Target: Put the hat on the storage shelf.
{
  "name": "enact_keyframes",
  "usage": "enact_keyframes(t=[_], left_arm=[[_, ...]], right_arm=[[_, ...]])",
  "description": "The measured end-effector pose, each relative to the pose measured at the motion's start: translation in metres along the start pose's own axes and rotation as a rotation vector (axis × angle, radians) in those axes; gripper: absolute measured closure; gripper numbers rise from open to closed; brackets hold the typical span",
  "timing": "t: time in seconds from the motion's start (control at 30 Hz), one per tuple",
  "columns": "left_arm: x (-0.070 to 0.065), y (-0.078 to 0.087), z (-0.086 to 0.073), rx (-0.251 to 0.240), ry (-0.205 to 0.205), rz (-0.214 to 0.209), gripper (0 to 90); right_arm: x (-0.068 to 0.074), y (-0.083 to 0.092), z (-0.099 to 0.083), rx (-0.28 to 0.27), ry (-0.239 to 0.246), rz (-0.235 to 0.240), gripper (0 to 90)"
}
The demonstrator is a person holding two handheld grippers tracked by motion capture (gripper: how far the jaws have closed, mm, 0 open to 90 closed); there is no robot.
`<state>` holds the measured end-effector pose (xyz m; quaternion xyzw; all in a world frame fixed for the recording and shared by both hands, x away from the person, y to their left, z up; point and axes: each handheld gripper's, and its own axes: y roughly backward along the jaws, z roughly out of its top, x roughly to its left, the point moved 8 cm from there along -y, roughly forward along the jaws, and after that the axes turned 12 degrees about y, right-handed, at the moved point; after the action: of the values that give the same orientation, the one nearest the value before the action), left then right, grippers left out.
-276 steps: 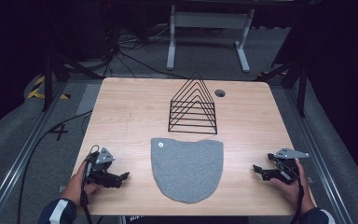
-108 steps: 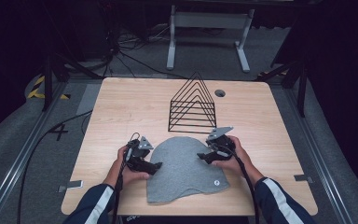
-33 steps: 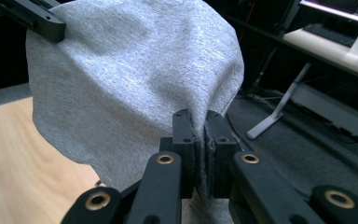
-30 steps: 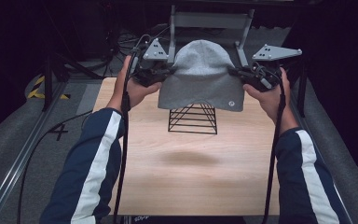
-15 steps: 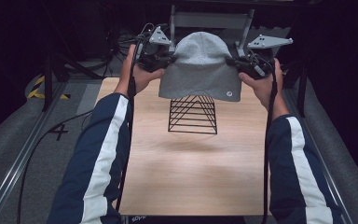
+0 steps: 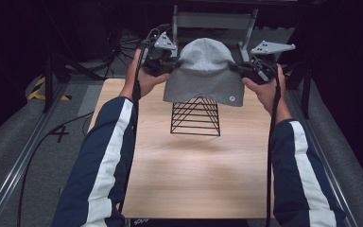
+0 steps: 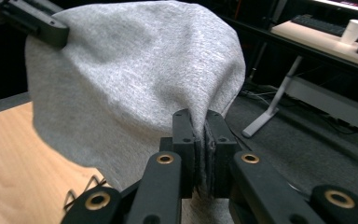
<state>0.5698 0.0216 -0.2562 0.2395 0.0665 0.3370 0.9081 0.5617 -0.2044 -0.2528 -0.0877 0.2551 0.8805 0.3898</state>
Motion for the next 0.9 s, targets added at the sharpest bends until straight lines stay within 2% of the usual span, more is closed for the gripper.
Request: enact_keyframes(t=[0.13, 0.3, 0.43, 0.67, 0.9], left_arm=[[-0.006, 0.012, 0.0, -0.038, 0.002, -0.027, 84.1], [-0.016, 0.027, -0.001, -0.071, -0.011, -0.046, 84.1], [-0.021, 0.033, -0.008, -0.069, -0.032, -0.051, 84.1], [-0.02, 0.024, -0.028, -0.03, -0.023, -0.039, 84.0], [-0.017, 0.001, -0.052, 0.016, -0.004, -0.034, 83.8]], right_arm=[[0.007, 0.007, -0.003, -0.013, 0.01, 0.025, 85.2], [0.015, 0.019, 0.003, -0.043, 0.021, 0.043, 85.2], [0.022, 0.026, 0.008, -0.051, 0.041, 0.05, 85.2], [0.035, 0.02, -0.001, -0.021, 0.064, 0.068, 85.1], [0.04, 0.006, -0.023, 0.025, 0.061, 0.075, 85.0]])
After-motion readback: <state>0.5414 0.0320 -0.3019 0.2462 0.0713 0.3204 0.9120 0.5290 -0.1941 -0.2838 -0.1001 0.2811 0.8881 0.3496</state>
